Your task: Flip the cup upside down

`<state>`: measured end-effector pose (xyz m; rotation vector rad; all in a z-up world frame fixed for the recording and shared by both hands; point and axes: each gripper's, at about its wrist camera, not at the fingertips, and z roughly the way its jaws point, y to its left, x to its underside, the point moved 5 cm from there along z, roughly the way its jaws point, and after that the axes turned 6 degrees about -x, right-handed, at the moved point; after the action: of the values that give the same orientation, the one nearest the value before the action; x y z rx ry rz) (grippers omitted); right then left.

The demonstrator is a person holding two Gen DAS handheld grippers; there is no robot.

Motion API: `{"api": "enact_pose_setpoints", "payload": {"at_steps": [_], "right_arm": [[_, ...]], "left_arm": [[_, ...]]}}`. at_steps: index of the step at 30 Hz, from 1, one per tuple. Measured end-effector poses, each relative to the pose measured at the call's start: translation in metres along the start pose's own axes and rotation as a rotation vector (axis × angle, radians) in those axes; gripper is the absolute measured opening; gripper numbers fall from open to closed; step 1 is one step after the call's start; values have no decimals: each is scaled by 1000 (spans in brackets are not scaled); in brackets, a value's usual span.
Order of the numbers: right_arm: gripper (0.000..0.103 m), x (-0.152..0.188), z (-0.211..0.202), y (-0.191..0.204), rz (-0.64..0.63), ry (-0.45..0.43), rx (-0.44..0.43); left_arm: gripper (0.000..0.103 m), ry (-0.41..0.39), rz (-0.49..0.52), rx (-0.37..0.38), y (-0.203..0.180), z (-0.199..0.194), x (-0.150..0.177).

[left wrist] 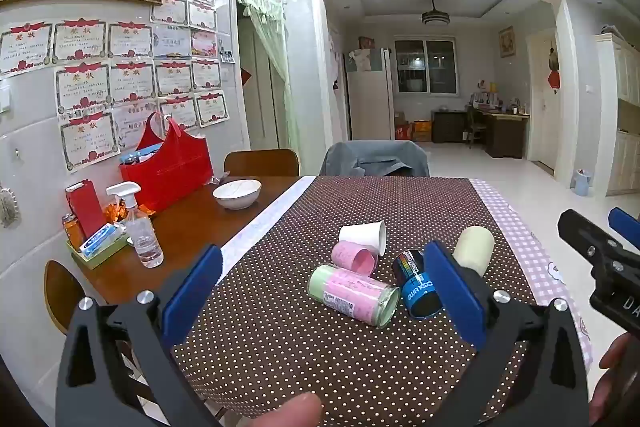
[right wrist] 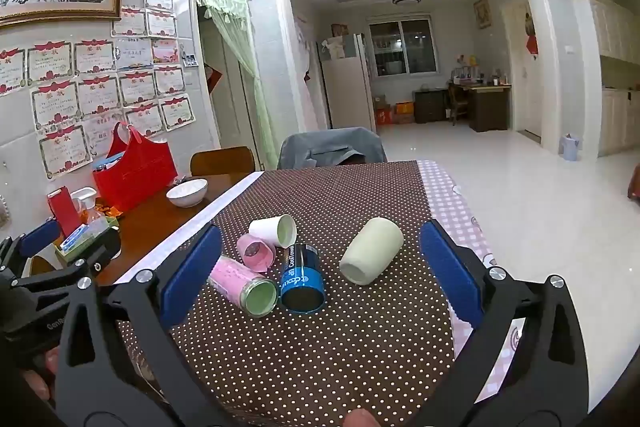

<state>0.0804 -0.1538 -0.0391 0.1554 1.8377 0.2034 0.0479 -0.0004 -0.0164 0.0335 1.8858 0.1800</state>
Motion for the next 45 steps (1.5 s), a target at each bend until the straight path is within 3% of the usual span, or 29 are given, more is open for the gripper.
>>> {"api": "enact_pose_setpoints", "payload": {"at_steps": [45], "right_arm": [[97, -4, -7, -4, 0, -22, 13]], "left_arm": [[99, 8, -4, 6, -1, 3, 4]]}}
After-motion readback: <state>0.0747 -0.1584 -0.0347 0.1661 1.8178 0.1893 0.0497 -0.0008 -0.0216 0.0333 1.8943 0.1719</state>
